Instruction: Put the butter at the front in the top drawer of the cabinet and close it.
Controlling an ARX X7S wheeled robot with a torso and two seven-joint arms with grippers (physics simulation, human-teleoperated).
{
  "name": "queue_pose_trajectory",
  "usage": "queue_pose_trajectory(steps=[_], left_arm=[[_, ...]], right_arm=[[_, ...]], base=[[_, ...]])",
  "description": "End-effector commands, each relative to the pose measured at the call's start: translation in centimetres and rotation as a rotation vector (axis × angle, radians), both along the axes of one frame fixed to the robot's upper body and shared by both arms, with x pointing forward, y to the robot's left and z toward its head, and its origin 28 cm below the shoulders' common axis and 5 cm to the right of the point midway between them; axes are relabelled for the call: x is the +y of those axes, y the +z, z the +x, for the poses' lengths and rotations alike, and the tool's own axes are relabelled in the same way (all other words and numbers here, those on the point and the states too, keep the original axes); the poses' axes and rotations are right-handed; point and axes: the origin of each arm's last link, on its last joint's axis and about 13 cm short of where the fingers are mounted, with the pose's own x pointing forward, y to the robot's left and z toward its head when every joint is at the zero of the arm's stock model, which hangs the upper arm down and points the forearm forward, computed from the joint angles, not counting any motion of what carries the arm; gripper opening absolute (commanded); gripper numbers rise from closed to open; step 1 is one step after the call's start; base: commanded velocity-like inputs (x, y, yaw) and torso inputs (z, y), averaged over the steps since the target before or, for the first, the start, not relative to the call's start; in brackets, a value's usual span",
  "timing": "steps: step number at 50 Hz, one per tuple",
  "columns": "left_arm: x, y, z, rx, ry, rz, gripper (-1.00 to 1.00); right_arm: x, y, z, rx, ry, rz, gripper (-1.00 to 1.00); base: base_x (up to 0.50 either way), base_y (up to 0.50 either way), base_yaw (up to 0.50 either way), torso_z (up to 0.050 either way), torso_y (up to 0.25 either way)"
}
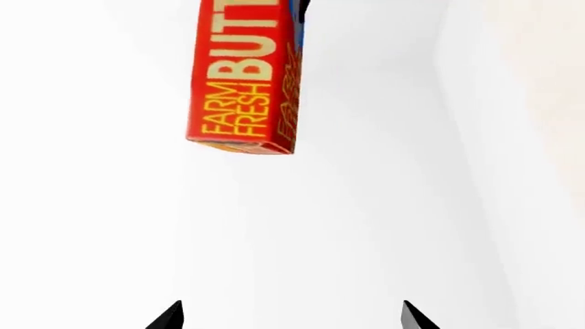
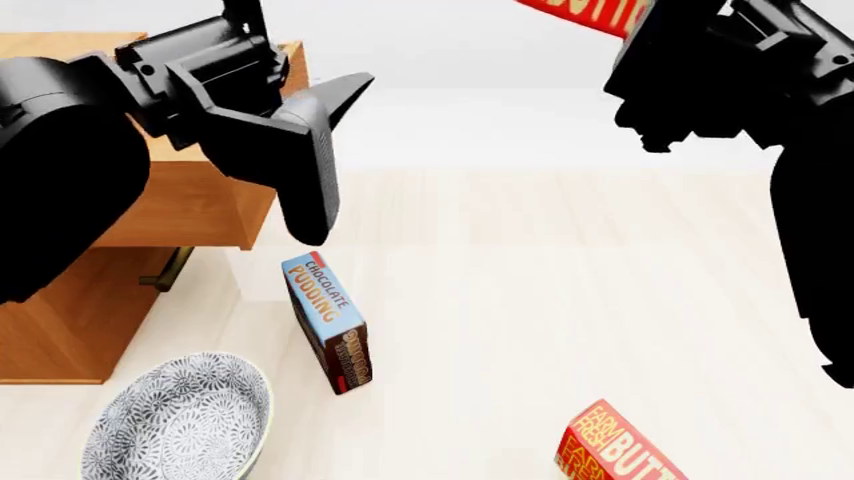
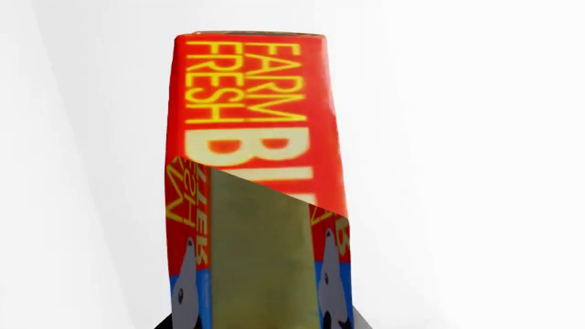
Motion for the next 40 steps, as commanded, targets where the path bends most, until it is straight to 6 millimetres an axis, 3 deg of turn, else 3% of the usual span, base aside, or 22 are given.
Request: queue_pose_trajectory(steps=[1, 40], left_arm=[[-0.7, -1.7, 0.7, 0.021, -0.027, 0.07, 1.0], [-2.7, -2.9, 1.8, 0.095, -0.115, 0.037, 1.0]], right_arm=[[-0.3, 0.5, -0.9, -0.12, -0.027, -0.076, -1.0], [0.6, -2.2, -1.6, -0.088, 0.001, -0.255, -1.0]], base=[[0.0, 0.0, 0.0, 0.0, 0.0], [0.0, 0.0, 0.0, 0.0, 0.001]])
